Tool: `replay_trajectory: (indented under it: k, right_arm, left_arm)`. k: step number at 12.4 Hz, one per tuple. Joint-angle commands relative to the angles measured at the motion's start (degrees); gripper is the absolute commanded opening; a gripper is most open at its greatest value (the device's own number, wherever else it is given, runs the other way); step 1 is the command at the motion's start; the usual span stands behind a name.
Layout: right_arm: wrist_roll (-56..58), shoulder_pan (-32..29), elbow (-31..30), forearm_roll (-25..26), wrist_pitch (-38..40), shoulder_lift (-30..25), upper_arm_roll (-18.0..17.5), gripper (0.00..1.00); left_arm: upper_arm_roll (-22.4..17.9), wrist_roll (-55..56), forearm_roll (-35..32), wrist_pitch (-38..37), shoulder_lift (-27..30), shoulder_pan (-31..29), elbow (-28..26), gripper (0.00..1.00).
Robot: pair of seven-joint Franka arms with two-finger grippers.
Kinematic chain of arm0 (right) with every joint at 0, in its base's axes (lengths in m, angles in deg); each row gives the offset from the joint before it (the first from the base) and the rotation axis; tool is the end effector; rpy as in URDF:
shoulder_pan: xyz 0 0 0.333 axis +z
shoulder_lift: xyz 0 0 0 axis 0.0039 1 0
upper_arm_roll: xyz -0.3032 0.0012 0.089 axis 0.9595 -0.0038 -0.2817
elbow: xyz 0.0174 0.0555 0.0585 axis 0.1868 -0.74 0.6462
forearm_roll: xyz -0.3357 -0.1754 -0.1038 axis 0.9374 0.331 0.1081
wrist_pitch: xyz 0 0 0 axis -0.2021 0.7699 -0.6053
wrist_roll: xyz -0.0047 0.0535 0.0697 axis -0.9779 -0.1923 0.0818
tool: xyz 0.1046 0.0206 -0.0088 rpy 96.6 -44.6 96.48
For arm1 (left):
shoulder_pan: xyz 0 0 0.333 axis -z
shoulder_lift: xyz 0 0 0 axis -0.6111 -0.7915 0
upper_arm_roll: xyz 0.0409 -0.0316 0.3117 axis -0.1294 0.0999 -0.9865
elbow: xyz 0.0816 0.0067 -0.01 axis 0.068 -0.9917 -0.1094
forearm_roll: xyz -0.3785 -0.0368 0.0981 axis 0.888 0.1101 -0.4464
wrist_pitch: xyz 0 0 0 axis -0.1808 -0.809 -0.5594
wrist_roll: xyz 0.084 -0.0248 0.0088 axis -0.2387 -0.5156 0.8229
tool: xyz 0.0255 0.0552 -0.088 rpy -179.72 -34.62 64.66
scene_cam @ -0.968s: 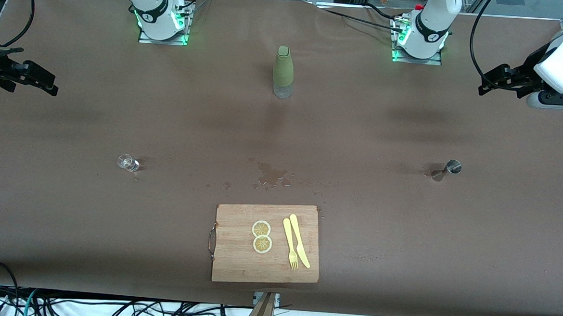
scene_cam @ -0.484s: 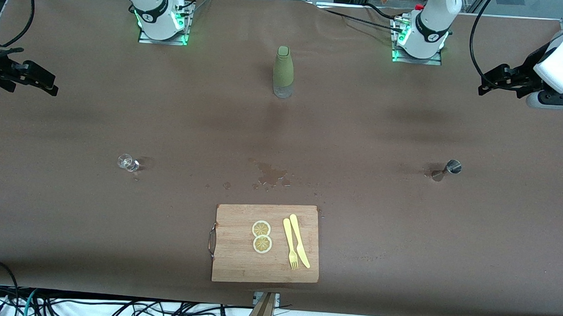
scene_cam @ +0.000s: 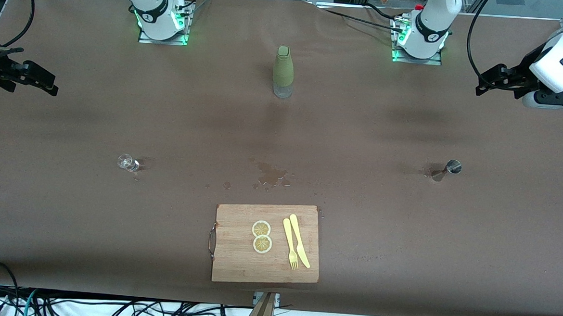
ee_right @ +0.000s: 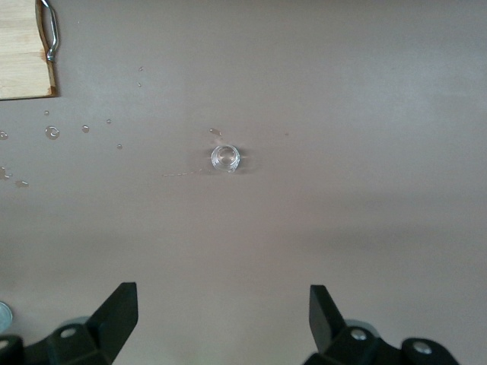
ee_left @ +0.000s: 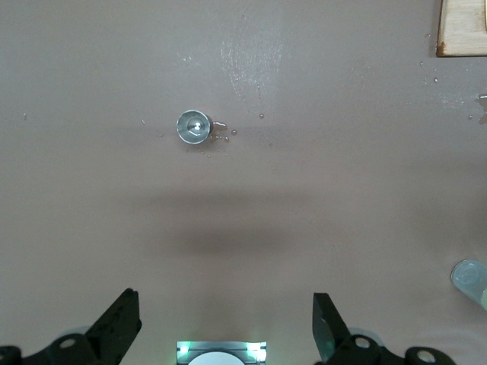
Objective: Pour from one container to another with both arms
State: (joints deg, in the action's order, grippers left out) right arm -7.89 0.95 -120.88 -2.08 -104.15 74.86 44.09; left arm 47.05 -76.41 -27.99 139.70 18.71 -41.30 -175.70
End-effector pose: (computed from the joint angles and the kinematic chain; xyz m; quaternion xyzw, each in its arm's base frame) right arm 0.5605 -0.0116 0.6044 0.9998 -0.0095 -0.0163 0.0085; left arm 0.4953 -0.0223 0.5827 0.9977 0.0165 -0.0610 0.0226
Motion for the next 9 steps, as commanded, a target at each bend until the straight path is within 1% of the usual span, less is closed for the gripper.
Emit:
replay_trajectory:
  k: [1,3,5,9]
  right_arm:
    - [0.5,-0.3,-0.1,-0.8,0.4,-0.3,0.0,1.00]
    - [0.7,-0.4,-0.1,-0.8,0.4,-0.3,0.0,1.00]
    - [1.0,-0.3,-0.1,-0.8,0.4,-0.2,0.0,1.00]
    - [1.3,-0.3,-0.1,-0.8,0.7,0.4,-0.1,1.00]
  left_arm:
    - [0.7,0.6,-1.0,1.9,0.5,0.4,-0.7,1.00]
    - [0.8,0.6,-1.0,2.4,0.4,0.6,-0.7,1.00]
    - [0.8,0.6,-1.0,4.0,-0.6,2.1,-0.7,1.00]
    - [1.3,0.5,-1.0,5.0,-1.8,1.3,-0.5,1.00]
